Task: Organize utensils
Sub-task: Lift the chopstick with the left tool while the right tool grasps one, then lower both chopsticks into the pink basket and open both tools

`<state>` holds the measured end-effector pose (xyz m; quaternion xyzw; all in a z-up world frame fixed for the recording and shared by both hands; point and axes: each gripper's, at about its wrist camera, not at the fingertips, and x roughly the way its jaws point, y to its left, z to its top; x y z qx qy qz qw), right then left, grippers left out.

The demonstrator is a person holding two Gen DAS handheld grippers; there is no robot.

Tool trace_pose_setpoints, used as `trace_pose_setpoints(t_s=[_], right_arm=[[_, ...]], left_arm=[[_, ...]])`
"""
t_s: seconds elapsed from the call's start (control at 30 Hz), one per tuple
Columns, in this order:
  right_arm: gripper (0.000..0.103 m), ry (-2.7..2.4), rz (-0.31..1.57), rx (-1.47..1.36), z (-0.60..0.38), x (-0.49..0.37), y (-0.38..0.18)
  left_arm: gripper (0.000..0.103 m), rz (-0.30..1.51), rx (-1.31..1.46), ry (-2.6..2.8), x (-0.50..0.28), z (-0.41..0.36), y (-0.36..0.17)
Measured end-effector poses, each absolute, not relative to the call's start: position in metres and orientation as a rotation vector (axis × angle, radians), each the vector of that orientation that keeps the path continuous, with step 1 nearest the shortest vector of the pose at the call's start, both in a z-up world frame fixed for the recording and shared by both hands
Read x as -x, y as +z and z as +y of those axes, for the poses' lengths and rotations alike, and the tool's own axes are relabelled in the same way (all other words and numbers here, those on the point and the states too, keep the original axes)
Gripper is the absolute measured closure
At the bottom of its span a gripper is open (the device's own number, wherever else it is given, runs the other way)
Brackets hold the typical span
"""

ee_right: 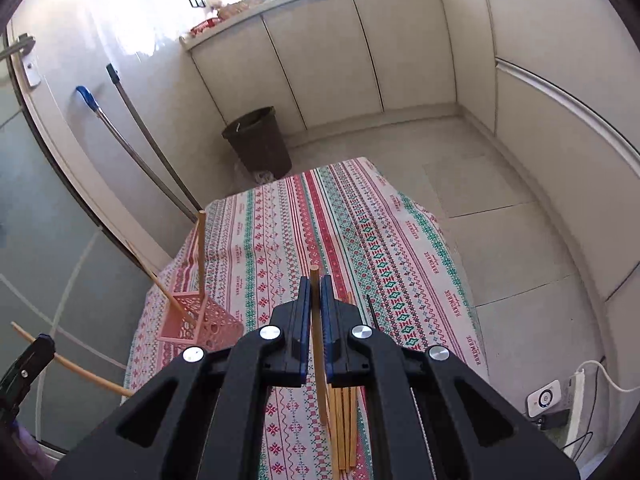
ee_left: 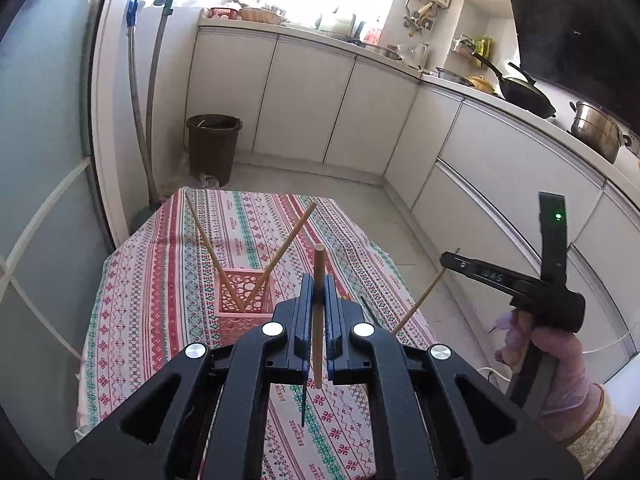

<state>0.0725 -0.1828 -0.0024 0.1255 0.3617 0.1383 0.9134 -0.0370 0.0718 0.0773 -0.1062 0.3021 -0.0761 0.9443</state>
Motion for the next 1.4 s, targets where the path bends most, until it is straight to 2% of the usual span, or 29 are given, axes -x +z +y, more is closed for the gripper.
trace_pose_setpoints(t_s=[0.47, 0.63, 1.13, 1.4], right_arm=[[0.098, 0.414, 0.559, -0.38, -0.181, -0.061, 0.089], [0.098, 0.481, 0.506, -0.358, -0.157, -0.064, 0.118], [0.098, 0.516, 0.533, -0.316, -0.108, -0.087, 0.095], [0.098, 0.518, 0.543, -0.316, -0.107, -0.085, 0.095]], left_arm=[[0.098, 0.447, 0.304, 0.008, 0.03, 0.114, 0.14], [0.098, 0.422, 0.324, 0.079, 0.012, 0.125, 0.143], [0.097, 0.504, 0.412, 0.15, -0.026, 0.15, 0.097], [0.074, 0.465, 0.423, 0.182, -0.009, 0.155, 0.103]])
